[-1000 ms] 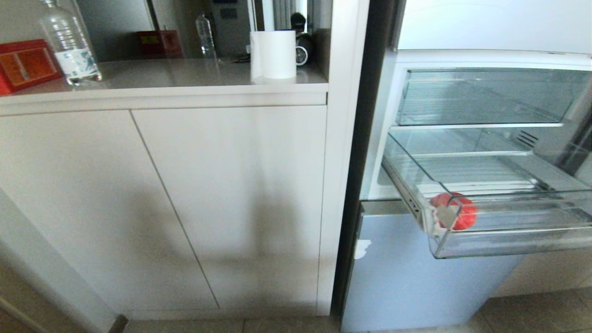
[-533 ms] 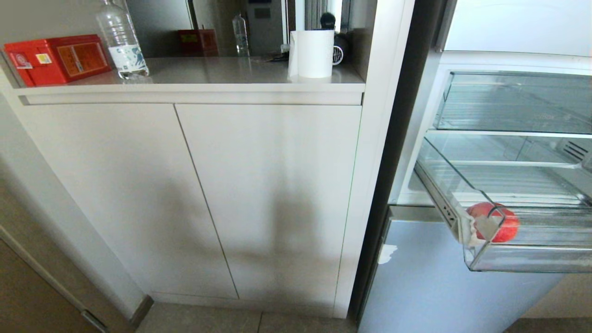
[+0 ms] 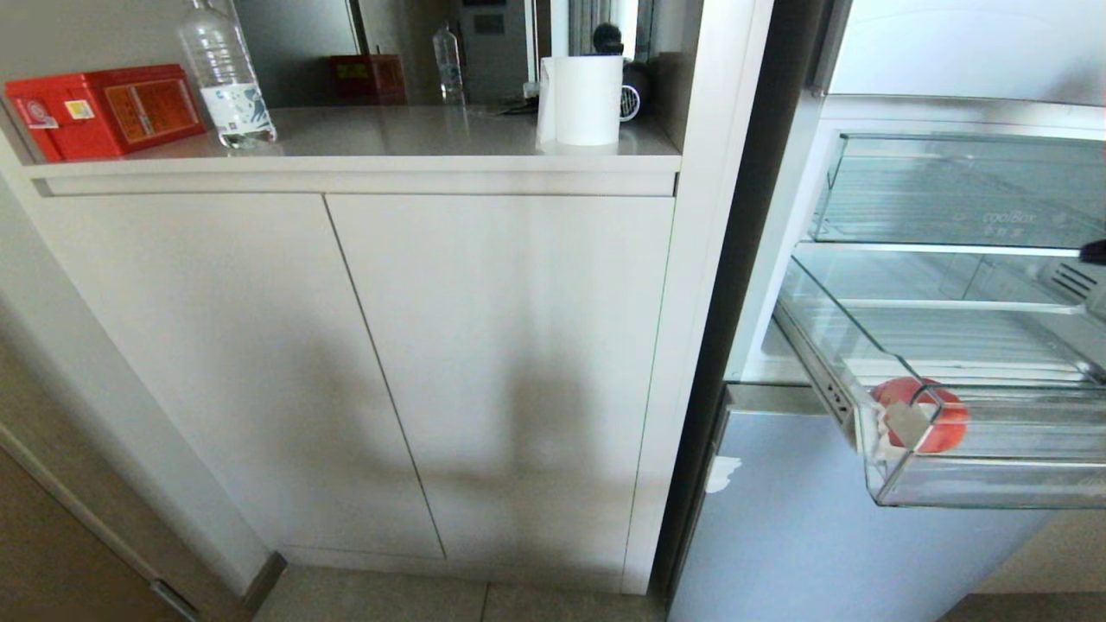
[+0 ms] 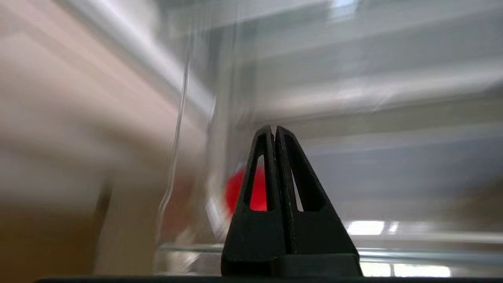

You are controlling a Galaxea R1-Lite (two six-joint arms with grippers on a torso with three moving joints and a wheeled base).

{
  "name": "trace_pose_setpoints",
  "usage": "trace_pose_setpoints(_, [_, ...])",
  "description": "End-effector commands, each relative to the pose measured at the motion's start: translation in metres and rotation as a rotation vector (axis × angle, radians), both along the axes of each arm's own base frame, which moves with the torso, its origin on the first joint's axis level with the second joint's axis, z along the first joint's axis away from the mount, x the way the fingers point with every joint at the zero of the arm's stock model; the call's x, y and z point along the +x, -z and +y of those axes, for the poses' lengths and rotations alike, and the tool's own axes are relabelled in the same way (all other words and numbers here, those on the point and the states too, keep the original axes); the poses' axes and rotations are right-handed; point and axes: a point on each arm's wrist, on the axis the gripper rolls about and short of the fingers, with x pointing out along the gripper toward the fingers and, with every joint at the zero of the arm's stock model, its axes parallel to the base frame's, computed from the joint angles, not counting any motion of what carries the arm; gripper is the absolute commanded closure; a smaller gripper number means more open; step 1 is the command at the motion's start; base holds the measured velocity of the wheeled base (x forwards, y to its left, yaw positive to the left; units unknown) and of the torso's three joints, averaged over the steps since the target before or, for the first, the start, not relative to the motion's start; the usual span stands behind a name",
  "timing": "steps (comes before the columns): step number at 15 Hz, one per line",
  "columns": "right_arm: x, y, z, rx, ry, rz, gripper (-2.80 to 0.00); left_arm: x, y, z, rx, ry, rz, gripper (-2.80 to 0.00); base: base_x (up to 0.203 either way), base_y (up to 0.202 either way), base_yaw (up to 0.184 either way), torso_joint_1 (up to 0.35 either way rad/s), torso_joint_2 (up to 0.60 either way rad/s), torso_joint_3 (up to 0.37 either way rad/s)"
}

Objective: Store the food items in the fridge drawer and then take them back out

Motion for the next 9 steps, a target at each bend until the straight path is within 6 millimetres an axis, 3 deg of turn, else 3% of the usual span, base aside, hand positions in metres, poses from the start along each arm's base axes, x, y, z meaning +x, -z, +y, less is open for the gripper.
trace_pose_setpoints(1, [0.068,0.047,0.017,0.018,-0.047,0.268,0.00,0.000,0.000,0.000,0.000,0.000,0.000,0.00,0.000,0.000,0.000,0.000,0.00,0.000])
trace_pose_setpoints(4, [0.102,0.063,0.048,-0.008,-0.112,0.328,0.00,0.000,0.000,0.000,0.000,-0.001,0.000,0.00,0.000,0.000,0.000,0.000,0.00,0.000])
trace_pose_setpoints(7, [0.110,0.064,0.051,-0.022,-0.125,0.325,0.00,0.000,0.000,0.000,0.000,0.000,0.000,0.00,0.000,0.000,0.000,0.000,0.00,0.000])
trace_pose_setpoints(8, [0.110,0.063,0.051,-0.028,-0.124,0.322,-2.80,0.000,0.000,0.000,0.000,-0.001,0.000,0.00,0.000,0.000,0.000,0.000,0.00,0.000])
trace_pose_setpoints(9, [0.110,0.062,0.051,-0.038,-0.110,0.318,-2.80,0.000,0.000,0.000,0.000,-0.001,0.000,0.00,0.000,0.000,0.000,0.000,0.00,0.000])
